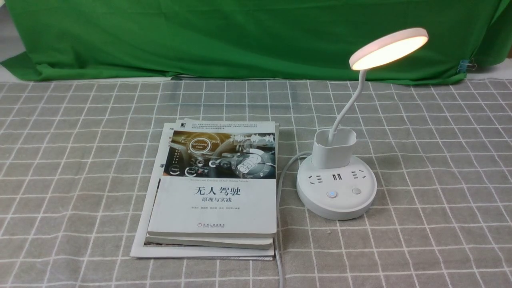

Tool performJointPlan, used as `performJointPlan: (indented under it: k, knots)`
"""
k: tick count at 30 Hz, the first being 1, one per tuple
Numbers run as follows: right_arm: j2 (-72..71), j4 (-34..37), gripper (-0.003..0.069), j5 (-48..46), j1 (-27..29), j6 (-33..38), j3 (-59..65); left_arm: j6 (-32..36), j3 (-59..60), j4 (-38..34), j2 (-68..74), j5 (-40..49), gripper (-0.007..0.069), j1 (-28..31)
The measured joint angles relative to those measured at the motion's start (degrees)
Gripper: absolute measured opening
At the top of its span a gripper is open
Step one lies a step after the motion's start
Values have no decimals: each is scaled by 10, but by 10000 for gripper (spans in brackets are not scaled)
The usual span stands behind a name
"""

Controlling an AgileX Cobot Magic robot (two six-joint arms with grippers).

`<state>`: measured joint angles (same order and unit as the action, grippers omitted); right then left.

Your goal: Turn on the desk lamp on the grey coffee tablecloth with your hand.

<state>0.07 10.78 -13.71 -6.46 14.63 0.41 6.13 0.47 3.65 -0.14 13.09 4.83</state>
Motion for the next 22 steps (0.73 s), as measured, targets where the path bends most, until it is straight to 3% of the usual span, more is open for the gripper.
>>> performJointPlan:
  k: [22]
  knots:
    - [0, 0, 162, 0, 0, 0, 0, 0, 0, 0, 0, 0, 19, 0]
